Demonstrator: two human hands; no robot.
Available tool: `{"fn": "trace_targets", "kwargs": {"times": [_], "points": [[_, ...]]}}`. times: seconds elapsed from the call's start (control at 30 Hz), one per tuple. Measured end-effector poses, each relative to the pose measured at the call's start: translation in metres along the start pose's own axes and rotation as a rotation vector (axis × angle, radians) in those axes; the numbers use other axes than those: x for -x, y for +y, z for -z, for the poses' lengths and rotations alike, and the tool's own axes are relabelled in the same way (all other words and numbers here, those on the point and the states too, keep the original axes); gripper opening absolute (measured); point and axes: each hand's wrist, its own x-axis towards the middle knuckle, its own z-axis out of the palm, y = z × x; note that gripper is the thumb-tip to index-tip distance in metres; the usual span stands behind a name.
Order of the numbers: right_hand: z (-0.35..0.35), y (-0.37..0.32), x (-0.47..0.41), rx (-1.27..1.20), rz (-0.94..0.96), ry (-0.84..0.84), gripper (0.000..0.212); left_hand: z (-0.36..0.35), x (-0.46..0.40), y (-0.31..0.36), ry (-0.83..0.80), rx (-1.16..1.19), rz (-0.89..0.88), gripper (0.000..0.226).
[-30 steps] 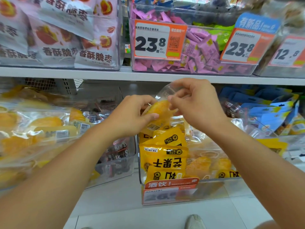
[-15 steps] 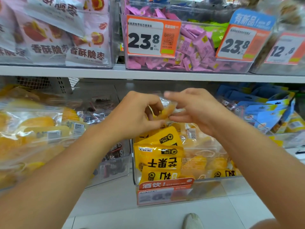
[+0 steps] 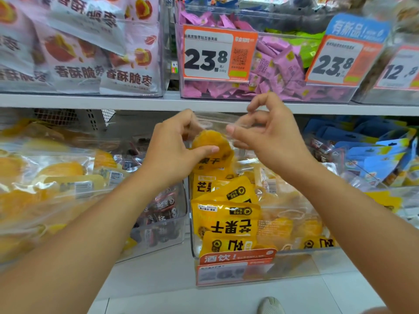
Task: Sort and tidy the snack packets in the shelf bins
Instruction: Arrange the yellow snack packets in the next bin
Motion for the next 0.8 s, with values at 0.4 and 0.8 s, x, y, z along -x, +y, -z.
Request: {"fn": "trace_targets", "kwargs": {"times": [0.4,0.8], "points": [[-0.001,0.026,-0.013,0.835,-0.316,-0.810,0.019,-0.002,0.000,0.004,-0.134,-0.175,0.038,0.048],[0.060,-0.003,0.002,0.880,-0.073,-0.628,0.012,-0.008,-0.007,0.014,-0.378,-0.490,0.217,0.047]]}}
